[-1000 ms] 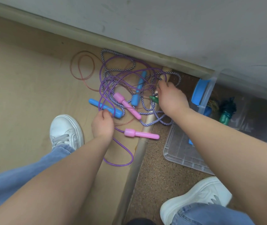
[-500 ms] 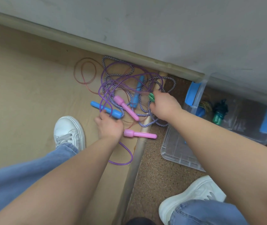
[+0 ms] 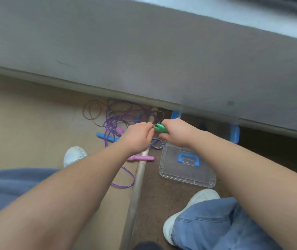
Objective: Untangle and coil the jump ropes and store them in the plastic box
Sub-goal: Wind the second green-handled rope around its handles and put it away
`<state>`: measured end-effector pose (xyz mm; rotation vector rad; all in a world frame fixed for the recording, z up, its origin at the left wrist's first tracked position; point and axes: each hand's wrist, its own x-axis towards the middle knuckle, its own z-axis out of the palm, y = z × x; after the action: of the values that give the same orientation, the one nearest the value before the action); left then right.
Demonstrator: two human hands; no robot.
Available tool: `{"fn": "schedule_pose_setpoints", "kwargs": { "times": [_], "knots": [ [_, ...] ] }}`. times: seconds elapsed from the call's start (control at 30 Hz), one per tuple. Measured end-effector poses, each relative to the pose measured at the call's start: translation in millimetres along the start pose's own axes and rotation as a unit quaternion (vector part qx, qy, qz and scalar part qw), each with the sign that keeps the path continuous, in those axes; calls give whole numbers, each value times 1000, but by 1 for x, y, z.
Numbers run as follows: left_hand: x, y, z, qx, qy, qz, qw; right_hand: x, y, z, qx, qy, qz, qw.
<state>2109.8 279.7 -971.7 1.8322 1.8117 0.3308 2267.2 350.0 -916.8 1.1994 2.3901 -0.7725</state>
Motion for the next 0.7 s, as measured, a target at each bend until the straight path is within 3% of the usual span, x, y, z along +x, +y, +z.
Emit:
{"fn": "schedule_pose_setpoints", "kwargs": {
  "times": [0.17,0.33,0.5,0.63,0.7],
  "knots": [
    [-19,42,-47,-77,64,27,995,-64,-6,-46,73,31,12,997],
    [-21,83,-97,-102,128,36,986,-109,-3,-80,141,112,4,984],
    [-26,121,-129,-141,124,59,980,-133,-5,-96,155,178,-10,972],
    [-32,124,-127,-293,106,-2,950,-140,-12,-91,262,226,-3,938],
    [-37,123,-115,-267,74,-38,960,-135,-20,-83,265,232,16,936]
  ]
}}
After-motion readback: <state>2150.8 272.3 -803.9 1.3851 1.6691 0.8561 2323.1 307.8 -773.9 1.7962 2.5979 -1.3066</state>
